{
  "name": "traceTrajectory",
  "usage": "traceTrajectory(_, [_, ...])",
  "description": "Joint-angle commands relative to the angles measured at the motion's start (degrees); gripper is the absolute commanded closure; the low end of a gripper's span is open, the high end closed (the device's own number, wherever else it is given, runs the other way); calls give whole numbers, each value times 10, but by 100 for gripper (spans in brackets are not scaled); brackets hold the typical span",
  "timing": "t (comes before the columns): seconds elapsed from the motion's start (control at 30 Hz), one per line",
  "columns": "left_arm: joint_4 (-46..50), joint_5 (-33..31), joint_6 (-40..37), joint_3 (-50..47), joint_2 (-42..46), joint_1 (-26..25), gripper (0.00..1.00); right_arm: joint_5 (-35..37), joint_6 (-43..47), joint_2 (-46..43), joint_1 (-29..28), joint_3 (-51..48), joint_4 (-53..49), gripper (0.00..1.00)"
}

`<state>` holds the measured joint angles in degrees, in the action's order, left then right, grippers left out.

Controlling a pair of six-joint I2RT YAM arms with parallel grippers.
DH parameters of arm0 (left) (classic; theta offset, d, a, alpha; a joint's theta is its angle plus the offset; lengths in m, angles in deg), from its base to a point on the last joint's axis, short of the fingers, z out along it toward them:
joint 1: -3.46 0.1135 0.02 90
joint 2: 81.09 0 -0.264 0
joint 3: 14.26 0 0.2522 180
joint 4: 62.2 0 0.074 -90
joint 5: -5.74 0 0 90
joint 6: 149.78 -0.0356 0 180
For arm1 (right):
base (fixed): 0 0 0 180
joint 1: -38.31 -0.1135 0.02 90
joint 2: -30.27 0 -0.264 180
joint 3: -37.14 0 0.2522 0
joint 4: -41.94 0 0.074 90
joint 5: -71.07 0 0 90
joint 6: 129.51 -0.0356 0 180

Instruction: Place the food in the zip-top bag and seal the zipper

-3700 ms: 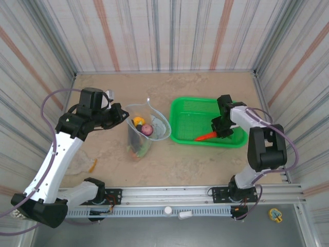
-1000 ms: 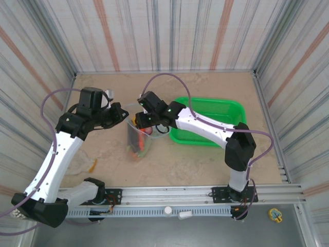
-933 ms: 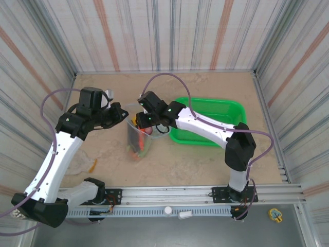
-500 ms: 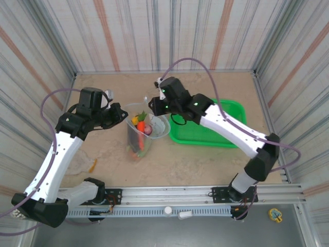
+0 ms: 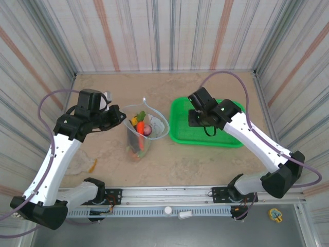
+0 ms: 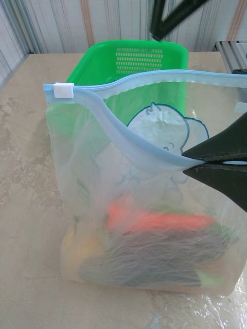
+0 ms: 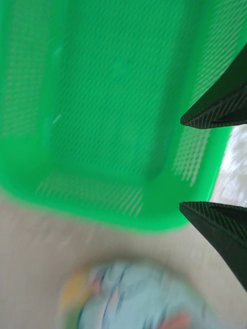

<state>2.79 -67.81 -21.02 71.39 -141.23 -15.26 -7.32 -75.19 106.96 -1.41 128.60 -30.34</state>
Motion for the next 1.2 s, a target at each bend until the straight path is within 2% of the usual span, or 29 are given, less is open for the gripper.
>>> traceTrajectory(0.0, [13, -1, -11, 10, 11, 4, 100, 66, -102, -48, 3, -41, -133, 51])
traceTrajectory(0.13, [4, 5, -10, 5, 12, 4, 100, 19, -141, -122, -4, -163, -107, 36])
traceTrajectory(0.23, [0, 9, -10, 4, 11, 4, 100, -27, -143, -146, 5, -239, -62, 34])
traceTrajectory(0.33, [-1, 10, -10, 4, 11, 4, 100, -19, -138, -131, 19, -268, -25, 28])
traceTrajectory(0.43, [-3, 12, -9, 1, 11, 4, 100, -24, -111, -94, 61, -282, 51, 22])
traceTrajectory(0.57, [-3, 21, -19, 3, 8, 4, 100, -65, -51, -15, 128, -263, 184, 22])
traceTrajectory(0.67, [-3, 21, -28, 0, 11, 4, 100, -71, 2, 55, 163, -225, 265, 22])
traceTrajectory(0.77, [0, 25, -30, -1, 11, 4, 100, -49, 39, 146, 193, -142, 282, 23])
traceTrajectory(0.87, [4, 23, -31, 2, 12, 4, 100, 9, 69, 216, 221, -72, 282, 23])
traceTrajectory(0.97, [11, 13, -39, 6, 14, 4, 100, 0, 82, 240, 254, -44, 292, 25])
traceTrajectory(1.07, [20, 8, -62, 3, 10, 4, 100, -1, 162, 181, 222, -75, 365, 32])
traceTrajectory(1.17, [26, 22, -78, 3, 2, 4, 100, -127, 296, 73, 154, -145, 497, 32])
